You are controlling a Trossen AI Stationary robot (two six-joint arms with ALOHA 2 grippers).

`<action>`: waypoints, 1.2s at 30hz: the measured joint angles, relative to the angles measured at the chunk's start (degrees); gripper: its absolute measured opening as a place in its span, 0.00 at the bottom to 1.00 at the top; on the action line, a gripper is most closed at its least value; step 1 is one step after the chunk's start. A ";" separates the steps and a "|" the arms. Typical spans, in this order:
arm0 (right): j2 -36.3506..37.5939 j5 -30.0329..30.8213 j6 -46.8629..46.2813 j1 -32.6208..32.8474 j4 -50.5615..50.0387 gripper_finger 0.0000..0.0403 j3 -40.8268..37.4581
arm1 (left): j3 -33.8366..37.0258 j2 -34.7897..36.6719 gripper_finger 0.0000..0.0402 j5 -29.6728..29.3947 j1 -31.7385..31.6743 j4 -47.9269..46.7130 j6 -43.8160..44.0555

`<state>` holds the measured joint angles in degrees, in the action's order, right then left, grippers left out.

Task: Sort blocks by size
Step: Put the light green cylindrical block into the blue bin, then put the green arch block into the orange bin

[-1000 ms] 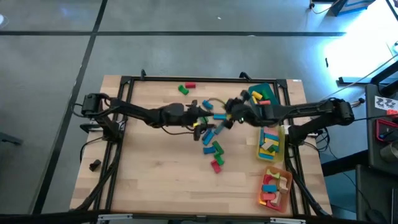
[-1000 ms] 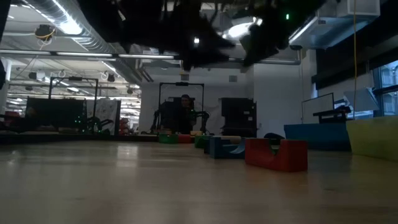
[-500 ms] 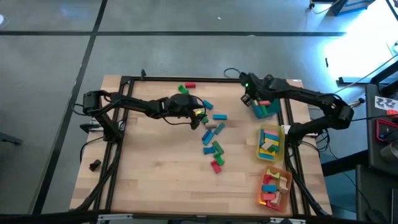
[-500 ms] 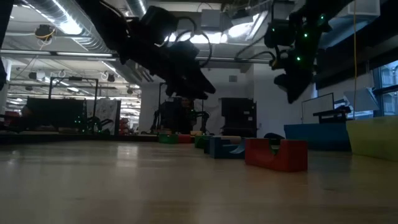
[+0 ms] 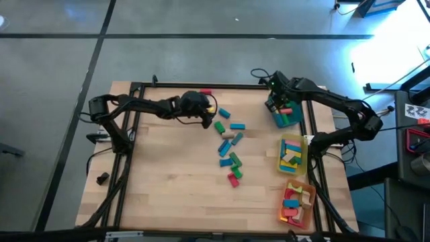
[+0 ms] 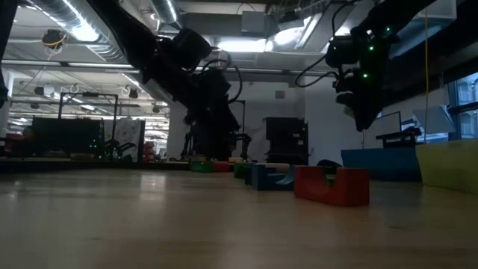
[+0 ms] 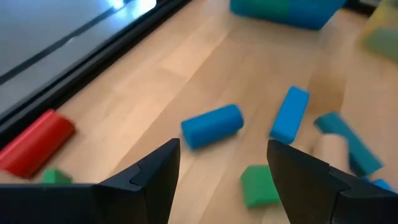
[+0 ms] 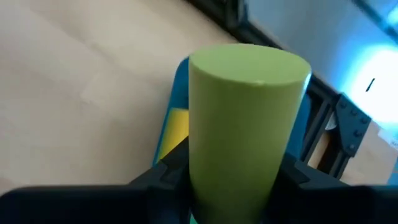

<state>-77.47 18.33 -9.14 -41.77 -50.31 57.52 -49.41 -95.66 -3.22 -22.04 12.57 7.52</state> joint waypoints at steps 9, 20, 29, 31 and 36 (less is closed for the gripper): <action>-0.02 -2.64 0.05 0.10 -6.97 0.32 -0.04 | 0.00 0.02 0.56 0.01 -0.68 -6.82 -0.01; -0.02 -2.50 0.05 0.12 -6.71 0.29 -0.04 | 0.00 0.04 0.56 0.00 -0.68 -7.20 0.04; -0.02 -2.50 0.01 0.12 -6.03 0.29 -0.04 | 0.00 0.04 0.56 -5.40 -2.61 -7.19 4.24; -0.02 -2.52 0.01 0.12 -5.71 0.29 -0.04 | 0.00 0.04 0.56 -5.60 -3.76 -7.19 4.06; -0.02 -2.52 -0.18 0.12 -4.60 0.29 -0.04 | 0.01 0.04 0.56 -5.60 -7.25 -7.16 4.08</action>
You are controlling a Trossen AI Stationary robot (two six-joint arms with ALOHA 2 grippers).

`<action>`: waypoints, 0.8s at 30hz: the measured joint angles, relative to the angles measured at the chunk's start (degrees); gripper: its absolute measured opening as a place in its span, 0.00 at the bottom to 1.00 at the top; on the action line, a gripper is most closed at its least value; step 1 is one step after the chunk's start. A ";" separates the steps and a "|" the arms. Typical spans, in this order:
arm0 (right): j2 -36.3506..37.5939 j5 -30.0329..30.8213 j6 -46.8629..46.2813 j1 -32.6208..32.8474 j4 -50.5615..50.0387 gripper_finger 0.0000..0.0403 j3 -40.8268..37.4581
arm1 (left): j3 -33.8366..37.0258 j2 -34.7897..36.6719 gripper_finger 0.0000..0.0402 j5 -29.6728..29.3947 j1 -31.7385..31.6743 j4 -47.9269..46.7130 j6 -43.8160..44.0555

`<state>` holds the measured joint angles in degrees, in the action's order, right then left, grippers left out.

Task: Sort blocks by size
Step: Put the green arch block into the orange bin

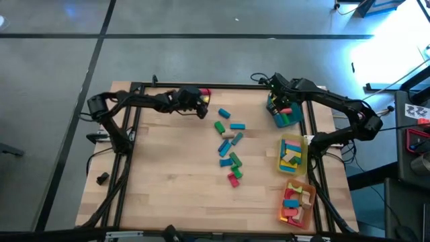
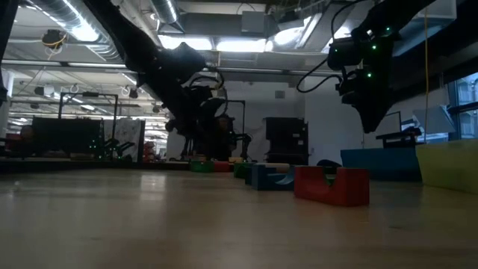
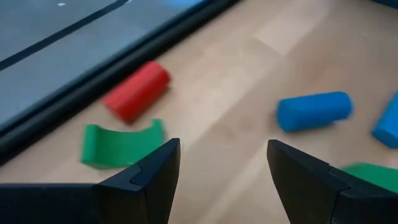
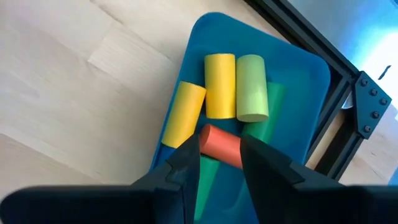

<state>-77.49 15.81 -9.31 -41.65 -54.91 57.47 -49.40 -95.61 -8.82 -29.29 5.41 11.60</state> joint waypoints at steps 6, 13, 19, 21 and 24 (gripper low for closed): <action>0.00 -0.02 -1.34 0.00 1.57 0.29 -0.02 | 0.01 0.00 0.56 -0.09 -3.74 0.16 -8.66; 0.00 -0.02 -1.34 0.00 1.61 0.29 -0.02 | 0.01 0.00 0.56 -0.02 -6.16 0.05 -13.32; 0.00 -0.02 -1.32 0.00 1.63 0.29 -0.02 | 0.01 0.00 0.56 -0.02 -7.86 0.02 -13.11; 0.00 -0.02 -1.34 0.00 1.63 0.29 -0.02 | 0.01 0.00 0.56 -0.02 -8.34 0.02 -13.11; 0.00 -0.02 -1.32 0.00 1.63 0.29 -0.02 | 0.01 0.00 0.56 0.00 -8.98 0.02 -13.11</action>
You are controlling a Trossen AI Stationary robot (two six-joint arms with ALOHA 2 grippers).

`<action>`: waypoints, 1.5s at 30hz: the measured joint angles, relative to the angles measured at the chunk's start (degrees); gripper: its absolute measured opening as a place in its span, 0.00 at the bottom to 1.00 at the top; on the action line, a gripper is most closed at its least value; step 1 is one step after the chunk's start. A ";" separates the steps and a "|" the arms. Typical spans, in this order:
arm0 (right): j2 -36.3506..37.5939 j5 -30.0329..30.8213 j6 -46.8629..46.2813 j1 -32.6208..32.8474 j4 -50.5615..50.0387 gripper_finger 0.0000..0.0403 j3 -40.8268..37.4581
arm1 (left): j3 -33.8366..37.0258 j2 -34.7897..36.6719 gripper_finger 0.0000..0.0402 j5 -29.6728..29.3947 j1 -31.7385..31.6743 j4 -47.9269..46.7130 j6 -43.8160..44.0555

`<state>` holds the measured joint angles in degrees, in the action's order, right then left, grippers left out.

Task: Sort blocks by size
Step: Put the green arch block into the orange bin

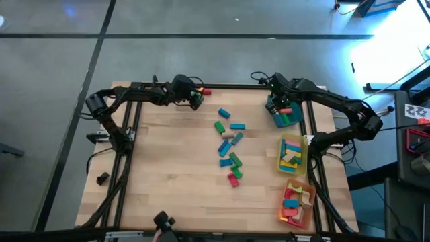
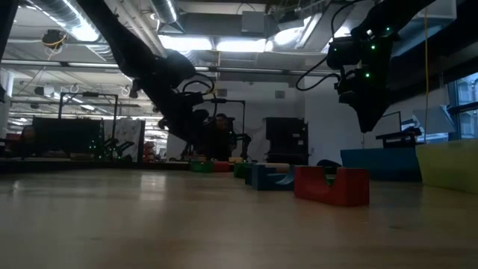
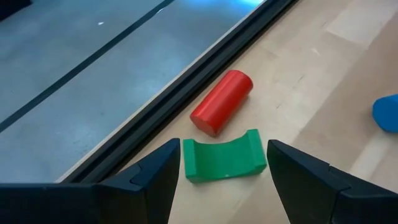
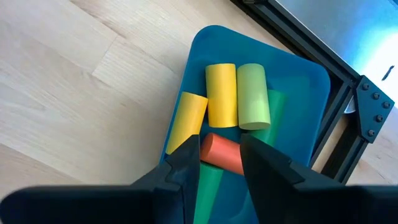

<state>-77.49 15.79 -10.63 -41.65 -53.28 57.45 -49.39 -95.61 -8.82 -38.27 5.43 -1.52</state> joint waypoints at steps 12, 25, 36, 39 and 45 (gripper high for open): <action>0.00 0.00 0.00 0.00 0.11 0.29 0.00 | 0.00 0.00 0.56 0.00 -0.89 0.60 0.20; 0.00 0.00 0.64 0.00 0.85 0.29 0.00 | 0.04 0.00 0.56 0.02 -0.89 1.22 0.22; 0.00 0.00 7.89 0.00 0.72 0.29 0.00 | 0.04 -0.33 0.56 0.02 -0.91 1.58 1.55; 0.00 -0.04 8.00 0.00 0.73 0.29 0.00 | 0.04 -1.51 0.56 0.08 -1.29 1.85 2.56; 0.00 -1.86 8.01 0.00 0.76 0.29 0.00 | 0.04 -5.26 0.56 0.08 -2.45 3.43 3.23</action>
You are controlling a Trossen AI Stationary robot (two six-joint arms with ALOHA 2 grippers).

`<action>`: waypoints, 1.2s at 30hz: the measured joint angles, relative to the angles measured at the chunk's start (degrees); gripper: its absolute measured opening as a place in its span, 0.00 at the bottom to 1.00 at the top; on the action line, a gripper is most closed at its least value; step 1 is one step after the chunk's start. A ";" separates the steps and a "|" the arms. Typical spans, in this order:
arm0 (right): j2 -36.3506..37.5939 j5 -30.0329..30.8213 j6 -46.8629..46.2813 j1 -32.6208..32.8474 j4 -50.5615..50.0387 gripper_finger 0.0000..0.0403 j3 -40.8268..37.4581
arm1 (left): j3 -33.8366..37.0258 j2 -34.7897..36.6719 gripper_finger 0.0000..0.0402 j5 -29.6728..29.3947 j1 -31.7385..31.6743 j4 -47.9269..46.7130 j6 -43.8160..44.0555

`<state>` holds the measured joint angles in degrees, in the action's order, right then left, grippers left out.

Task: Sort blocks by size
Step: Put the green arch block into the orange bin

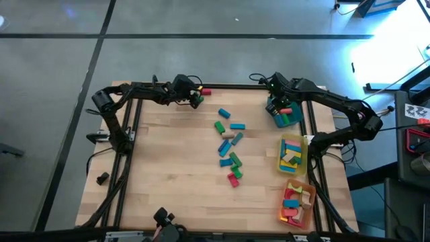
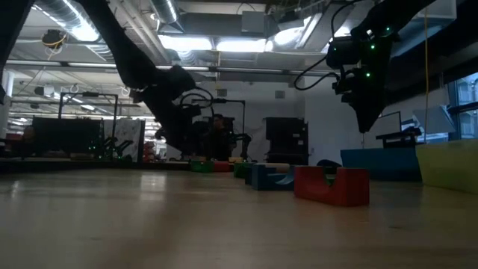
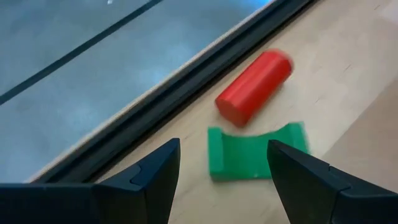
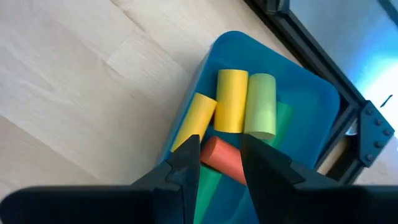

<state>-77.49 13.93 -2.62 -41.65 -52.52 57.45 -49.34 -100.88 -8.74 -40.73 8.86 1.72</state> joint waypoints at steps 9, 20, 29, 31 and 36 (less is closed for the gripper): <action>0.00 -0.11 -0.01 0.00 0.51 0.29 0.00 | 0.00 -1.84 0.56 2.63 1.15 1.47 1.15; 0.02 -0.12 -0.02 0.00 3.64 0.29 0.00 | -0.02 -1.82 0.56 2.63 4.60 4.42 1.45; 0.02 -0.11 -0.03 0.00 3.64 0.29 0.00 | -0.04 -3.55 0.56 1.19 5.63 4.15 1.40; 0.02 -0.13 -0.03 0.00 3.61 0.29 0.00 | -0.04 -4.74 0.56 1.07 5.61 4.28 1.37; 0.02 -0.68 -0.03 0.00 3.59 0.29 0.00 | -0.04 -7.92 0.56 0.56 5.61 7.92 1.04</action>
<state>-77.47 13.26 -2.66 -41.65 -48.93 57.45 -49.39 -108.80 -8.18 -35.12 16.77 2.75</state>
